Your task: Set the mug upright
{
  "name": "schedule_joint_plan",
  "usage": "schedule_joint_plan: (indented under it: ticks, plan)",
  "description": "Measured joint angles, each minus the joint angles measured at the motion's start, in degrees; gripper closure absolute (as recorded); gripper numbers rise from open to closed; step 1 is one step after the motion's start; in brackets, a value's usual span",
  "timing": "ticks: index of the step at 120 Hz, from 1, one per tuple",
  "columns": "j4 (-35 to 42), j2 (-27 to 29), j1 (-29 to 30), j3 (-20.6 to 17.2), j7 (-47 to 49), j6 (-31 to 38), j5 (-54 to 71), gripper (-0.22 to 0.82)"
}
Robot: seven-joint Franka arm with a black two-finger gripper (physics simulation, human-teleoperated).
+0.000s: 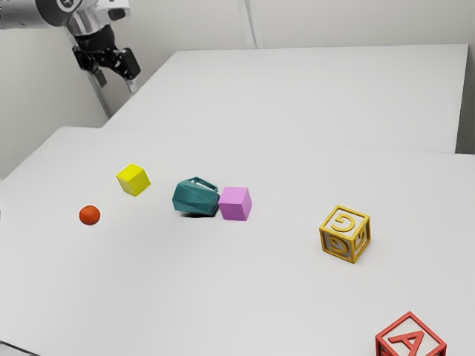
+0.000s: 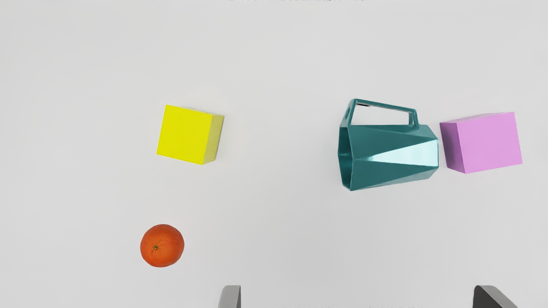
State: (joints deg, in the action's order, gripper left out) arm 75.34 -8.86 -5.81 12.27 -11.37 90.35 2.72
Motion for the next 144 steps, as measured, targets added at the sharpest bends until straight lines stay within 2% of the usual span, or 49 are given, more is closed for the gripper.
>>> schedule_joint_plan:
  ticks: [21, 32, 50, 61, 80, 113, 144]
  plan:
    - [1.1, 0.1, -0.8, 0.4, -0.1, -1.6, -3.2, 0.02]
    - [3.6, -1.5, 3.3, 1.6, -0.8, -1.6, -12.2, 0.02]
    - [20.5, -3.8, 10.5, 3.2, -6.0, 2.7, -35.7, 0.02]
    - [25.3, -8.6, 11.2, 3.9, -10.5, 5.3, -47.9, 0.02]
    - [26.3, -15.3, 11.5, 4.1, -18.0, 8.7, -60.0, 0.02]
    - [26.0, -19.2, 12.4, 4.1, -27.3, 11.9, -65.7, 0.02]
    - [26.0, -20.2, 12.0, 4.0, -33.2, 12.0, -68.2, 0.02]
